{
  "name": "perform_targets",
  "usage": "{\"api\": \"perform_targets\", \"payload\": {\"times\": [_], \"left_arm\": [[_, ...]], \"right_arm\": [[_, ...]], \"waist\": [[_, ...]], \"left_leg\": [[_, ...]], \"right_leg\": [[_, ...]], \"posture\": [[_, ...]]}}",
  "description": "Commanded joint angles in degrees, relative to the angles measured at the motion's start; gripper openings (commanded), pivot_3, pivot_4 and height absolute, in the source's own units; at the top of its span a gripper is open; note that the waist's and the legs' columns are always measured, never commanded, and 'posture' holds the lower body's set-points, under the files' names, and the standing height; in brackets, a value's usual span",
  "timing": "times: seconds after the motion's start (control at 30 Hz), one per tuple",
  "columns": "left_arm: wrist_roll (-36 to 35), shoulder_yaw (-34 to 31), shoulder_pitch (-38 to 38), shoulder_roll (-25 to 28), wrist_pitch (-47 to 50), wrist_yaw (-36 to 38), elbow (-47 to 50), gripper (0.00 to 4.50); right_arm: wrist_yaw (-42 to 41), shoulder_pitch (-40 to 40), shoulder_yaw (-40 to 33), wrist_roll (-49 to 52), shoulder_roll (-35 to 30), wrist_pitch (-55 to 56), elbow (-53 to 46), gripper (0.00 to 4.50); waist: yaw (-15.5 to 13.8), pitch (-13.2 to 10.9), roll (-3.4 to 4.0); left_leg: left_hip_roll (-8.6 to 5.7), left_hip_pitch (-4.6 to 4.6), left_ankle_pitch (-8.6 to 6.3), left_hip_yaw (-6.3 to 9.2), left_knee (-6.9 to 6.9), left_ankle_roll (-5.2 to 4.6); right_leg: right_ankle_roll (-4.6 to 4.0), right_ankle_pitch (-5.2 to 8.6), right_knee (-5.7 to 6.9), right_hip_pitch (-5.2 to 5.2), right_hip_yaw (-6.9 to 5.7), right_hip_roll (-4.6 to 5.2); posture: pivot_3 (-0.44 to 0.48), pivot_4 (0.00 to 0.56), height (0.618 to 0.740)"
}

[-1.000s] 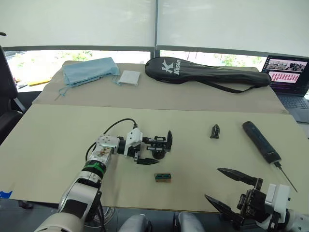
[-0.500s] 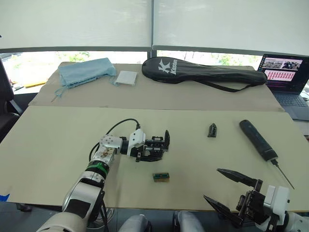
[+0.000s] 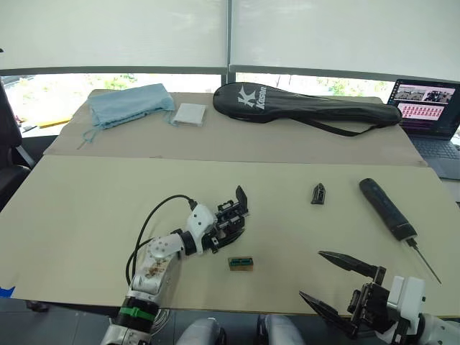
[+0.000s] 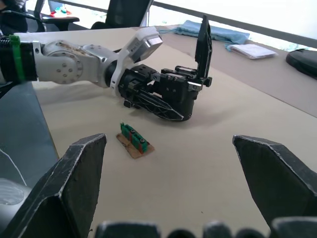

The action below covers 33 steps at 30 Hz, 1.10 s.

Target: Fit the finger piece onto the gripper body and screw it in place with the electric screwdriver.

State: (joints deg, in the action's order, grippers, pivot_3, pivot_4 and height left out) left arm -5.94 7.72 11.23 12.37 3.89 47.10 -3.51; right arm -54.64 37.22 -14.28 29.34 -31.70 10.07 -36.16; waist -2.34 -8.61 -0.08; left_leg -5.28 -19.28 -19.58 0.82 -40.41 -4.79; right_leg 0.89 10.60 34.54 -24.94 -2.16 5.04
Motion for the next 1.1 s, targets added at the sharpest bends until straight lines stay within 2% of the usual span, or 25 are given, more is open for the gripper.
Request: {"api": "perform_targets", "payload": {"times": [0.03, 0.3, 0.37, 0.47, 0.8, 0.93, 1.1], "left_arm": [[2.0, 0.6, -0.3, -1.2, -1.4, -5.9, 4.0, 2.37], [1.3, 1.9, 0.1, -1.8, 1.7, -9.1, 2.5, 2.37], [0.8, 2.2, -0.1, -1.5, 3.1, -8.7, 2.9, 3.39], [0.3, 2.1, -0.8, -0.2, 4.5, -8.1, 4.2, 4.49], [-5.3, -1.2, 0.5, 7.7, 5.5, -0.5, 0.9, 4.49], [-8.8, -1.5, 7.6, 13.8, -1.2, 15.7, -9.4, 4.49], [-7.2, -0.2, 16.5, 14.8, -10.4, 23.9, -25.2, 4.49]], "right_arm": [[0.1, 0.3, -0.3, 0.7, -0.3, 0.5, -2.8, 4.50], [-0.4, -2.7, -0.2, 1.5, -1.8, -0.3, -1.7, 4.50], [-0.5, -2.7, 0.0, 1.5, -1.8, -0.4, -1.7, 4.50], [-0.6, -1.9, 0.5, 1.4, -1.6, -0.4, -2.1, 4.50], [0.4, -2.2, 1.3, 1.2, -1.6, -0.8, -2.4, 4.50], [1.1, -2.6, 1.4, 1.4, -1.8, -1.5, -2.8, 4.50], [1.0, -3.0, 0.8, 1.8, -2.3, -1.9, -2.6, 4.50]], "waist": [[-0.1, 0.0, 0.00], [-0.1, 0.0, 0.00], [-0.2, 0.0, 0.02], [-0.1, 0.0, 0.02], [0.8, 0.0, 0.02], [0.9, 0.0, -0.02], [0.9, 0.0, -0.02]], "left_leg": [[0.00, 0.00, 0.00, 0.00, 0.00, 0.01], [-0.01, 0.04, 0.02, -0.01, -0.02, 0.03], [-0.02, 0.05, 0.03, -0.02, -0.02, 0.03], [-0.02, 0.05, 0.03, -0.01, -0.03, 0.03], [-0.01, 0.17, 0.11, -0.02, -0.02, 0.18], [-0.01, 0.18, 0.18, -0.02, -0.02, 0.26], [-0.01, 0.15, 0.21, -0.01, -0.02, 0.27]], "right_leg": [[0.00, 0.00, 0.01, 0.01, 0.00, 0.00], [0.00, 0.00, 0.12, 0.02, 0.00, 0.01], [0.00, 0.00, 0.14, 0.03, -0.01, 0.02], [-0.01, 0.00, 0.15, 0.02, 0.00, 0.02], [-0.21, 0.13, 0.46, -0.03, 0.01, 0.01], [-0.23, 0.13, 0.52, -0.03, -0.04, -0.01], [-0.28, 0.10, 0.51, -0.07, -0.05, -0.05]], "posture": [[0.000, 0.150, 0.740], [0.000, 0.150, 0.740], [0.000, 0.150, 0.740], [0.000, 0.150, 0.740], [0.000, 0.150, 0.740], [0.000, 0.150, 0.740], [0.000, 0.150, 0.740]]}}
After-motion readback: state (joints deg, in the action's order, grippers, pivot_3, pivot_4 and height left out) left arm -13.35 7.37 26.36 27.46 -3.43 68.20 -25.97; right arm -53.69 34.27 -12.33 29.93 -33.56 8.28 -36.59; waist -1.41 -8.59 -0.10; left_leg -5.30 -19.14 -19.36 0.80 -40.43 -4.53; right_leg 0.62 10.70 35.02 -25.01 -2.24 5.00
